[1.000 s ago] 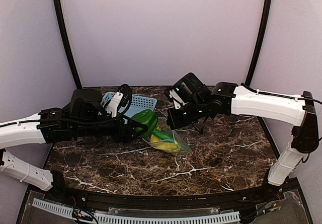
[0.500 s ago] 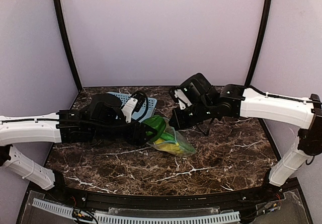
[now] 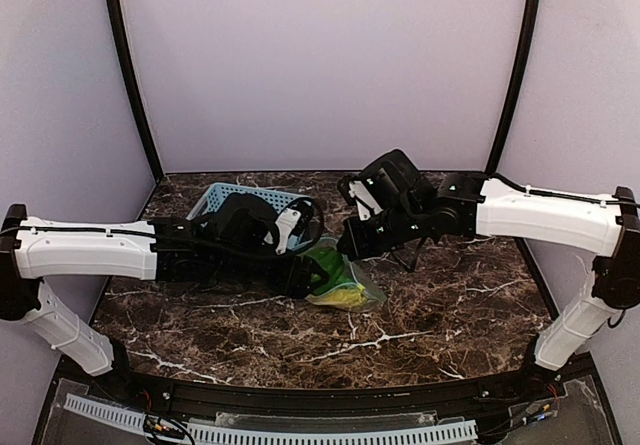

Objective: Place the food in the zip-top bag and seal the zipper
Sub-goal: Place the fake vegetable in the zipper food storage bag.

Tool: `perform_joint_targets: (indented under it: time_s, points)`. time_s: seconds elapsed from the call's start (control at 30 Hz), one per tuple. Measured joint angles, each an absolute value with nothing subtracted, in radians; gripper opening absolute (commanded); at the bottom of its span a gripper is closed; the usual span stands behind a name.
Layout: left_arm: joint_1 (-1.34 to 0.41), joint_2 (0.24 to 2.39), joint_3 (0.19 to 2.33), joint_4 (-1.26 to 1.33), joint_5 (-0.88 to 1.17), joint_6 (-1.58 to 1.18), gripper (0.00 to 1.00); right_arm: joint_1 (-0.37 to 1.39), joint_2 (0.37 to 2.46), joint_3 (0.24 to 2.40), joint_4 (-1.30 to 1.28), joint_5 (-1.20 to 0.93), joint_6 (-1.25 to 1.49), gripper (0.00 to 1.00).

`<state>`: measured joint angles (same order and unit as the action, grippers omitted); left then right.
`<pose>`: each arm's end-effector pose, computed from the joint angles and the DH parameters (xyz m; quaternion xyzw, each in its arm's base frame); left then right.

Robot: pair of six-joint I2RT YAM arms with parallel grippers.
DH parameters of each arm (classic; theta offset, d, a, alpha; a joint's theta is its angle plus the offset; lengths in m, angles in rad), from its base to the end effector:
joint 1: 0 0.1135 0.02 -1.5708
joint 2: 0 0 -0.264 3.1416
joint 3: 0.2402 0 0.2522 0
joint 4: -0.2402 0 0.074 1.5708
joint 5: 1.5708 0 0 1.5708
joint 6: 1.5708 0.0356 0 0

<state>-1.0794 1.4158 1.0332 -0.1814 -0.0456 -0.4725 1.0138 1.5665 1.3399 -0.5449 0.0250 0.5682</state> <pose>0.1531 -0.2827 0.2800 0.2512 0.8390 -0.3235 0.3582 0.1856 0.2963 0.3045 -0.1988 0.8994 0.2685 0.2818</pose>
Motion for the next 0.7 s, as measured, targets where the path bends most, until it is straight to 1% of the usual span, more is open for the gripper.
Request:
perform_joint_targets:
  time_s: [0.13,0.3,0.6,0.7]
  points:
    - [-1.079,1.459,1.053,-0.194,-0.034,-0.480,0.56,1.011,1.567,1.335,-0.537,0.007,0.578,0.00]
    - [-1.079,1.513,1.109,-0.225,-0.010,-0.465,0.56,1.011,1.567,1.335,-0.519,-0.009,0.582,0.00]
    - [-1.068,1.537,1.134,-0.227,0.102,-0.339,0.57,1.011,1.567,1.335,-0.508,-0.041,0.582,0.00]
    - [-1.052,1.546,1.144,-0.235,0.124,-0.305,0.59,1.011,1.567,1.335,-0.508,-0.056,0.582,0.00]
